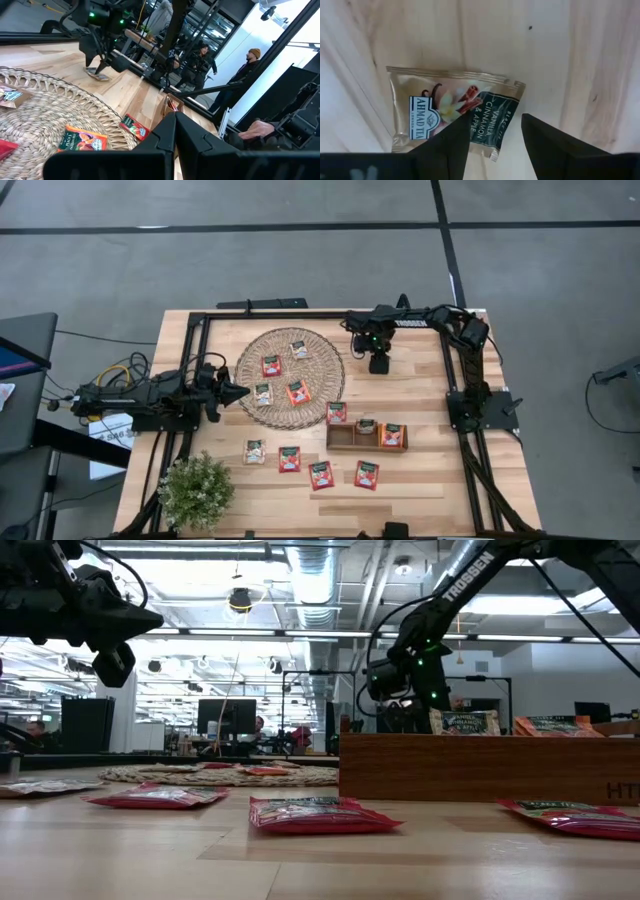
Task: Pick & Place Tea
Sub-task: Put the brown tea bag into the middle section of the wooden organizer
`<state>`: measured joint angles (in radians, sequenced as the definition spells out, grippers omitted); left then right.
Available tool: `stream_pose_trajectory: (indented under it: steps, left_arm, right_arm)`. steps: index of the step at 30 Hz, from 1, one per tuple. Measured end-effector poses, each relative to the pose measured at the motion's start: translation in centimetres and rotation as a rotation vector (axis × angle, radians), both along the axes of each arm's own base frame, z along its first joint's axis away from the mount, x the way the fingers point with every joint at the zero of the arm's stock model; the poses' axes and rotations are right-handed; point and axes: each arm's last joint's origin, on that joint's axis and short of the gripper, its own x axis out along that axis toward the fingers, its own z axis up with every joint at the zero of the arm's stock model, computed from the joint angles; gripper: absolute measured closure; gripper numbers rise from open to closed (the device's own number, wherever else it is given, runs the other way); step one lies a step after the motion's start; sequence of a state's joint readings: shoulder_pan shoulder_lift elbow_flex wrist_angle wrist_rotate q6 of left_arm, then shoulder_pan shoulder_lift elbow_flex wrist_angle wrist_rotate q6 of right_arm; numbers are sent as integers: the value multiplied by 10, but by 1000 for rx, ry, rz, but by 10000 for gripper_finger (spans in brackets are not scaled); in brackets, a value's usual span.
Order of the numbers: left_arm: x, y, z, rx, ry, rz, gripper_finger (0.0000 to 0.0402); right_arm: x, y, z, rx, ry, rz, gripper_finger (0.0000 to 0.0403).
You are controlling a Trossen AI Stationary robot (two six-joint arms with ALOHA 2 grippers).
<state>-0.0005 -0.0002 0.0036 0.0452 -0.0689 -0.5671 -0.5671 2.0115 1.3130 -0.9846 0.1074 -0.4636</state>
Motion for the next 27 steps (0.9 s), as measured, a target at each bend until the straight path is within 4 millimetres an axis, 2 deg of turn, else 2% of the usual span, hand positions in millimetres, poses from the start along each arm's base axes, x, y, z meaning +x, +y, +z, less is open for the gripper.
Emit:
stream_pose_trajectory:
  steps: [6,22,27]
  left_arm:
    - [0,0,0,-2,0,0,402]
    - [0,0,0,-6,0,0,402]
    - [0,0,0,-6,0,0,402]
  right_arm:
    - [-3,-1,-2,-3,-3,-43,239]
    - [-2,-4,2,-51,36,-20,394]
    - [3,-4,11,-101,70,8,399]
